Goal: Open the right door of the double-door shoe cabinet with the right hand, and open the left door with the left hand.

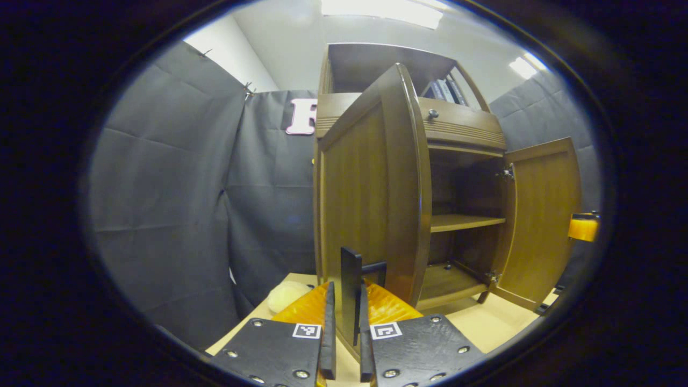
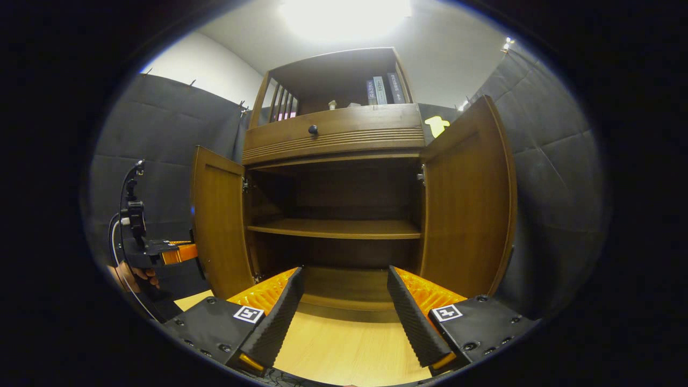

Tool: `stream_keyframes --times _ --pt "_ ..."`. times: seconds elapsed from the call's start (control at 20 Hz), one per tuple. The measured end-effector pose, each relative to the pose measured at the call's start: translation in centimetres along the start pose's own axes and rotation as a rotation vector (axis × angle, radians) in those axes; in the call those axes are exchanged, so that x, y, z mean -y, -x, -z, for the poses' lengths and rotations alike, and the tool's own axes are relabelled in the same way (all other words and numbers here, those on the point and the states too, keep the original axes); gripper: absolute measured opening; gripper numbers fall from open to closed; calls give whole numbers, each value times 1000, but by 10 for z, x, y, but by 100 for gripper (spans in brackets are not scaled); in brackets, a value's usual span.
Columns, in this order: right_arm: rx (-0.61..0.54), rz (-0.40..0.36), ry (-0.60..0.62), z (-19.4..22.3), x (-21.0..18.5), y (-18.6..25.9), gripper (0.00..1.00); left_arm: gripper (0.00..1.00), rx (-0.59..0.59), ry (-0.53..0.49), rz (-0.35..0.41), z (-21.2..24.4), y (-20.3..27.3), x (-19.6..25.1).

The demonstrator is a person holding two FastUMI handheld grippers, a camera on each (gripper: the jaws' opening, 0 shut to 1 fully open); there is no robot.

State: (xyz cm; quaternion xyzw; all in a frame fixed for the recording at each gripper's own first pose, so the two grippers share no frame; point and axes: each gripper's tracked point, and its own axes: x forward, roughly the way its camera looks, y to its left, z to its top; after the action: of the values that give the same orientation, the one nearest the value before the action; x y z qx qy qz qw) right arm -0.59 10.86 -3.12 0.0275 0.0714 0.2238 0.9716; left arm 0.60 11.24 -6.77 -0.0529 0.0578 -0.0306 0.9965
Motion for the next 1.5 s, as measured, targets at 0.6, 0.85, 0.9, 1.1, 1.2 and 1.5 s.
stream_keyframes --times 0.6,0.85,0.9,1.1,1.2,1.5 --pt "10 84 2 3 -14 -11 98 17 4 -21 -110 7 25 -101" --pt "30 116 16 -9 -6 1 98 18 27 0 -159 -4 49 -125" --pt "36 124 27 -12 -2 4 98 18 34 -6 -164 -10 55 -123" --pt "52 167 58 -24 15 23 98 17 60 -13 -156 -30 84 -92" --pt "54 180 63 -25 21 40 98 17 63 -15 -145 -37 101 -71" --pt "76 205 83 -33 41 80 94 18 92 -44 -131 -56 143 -23"
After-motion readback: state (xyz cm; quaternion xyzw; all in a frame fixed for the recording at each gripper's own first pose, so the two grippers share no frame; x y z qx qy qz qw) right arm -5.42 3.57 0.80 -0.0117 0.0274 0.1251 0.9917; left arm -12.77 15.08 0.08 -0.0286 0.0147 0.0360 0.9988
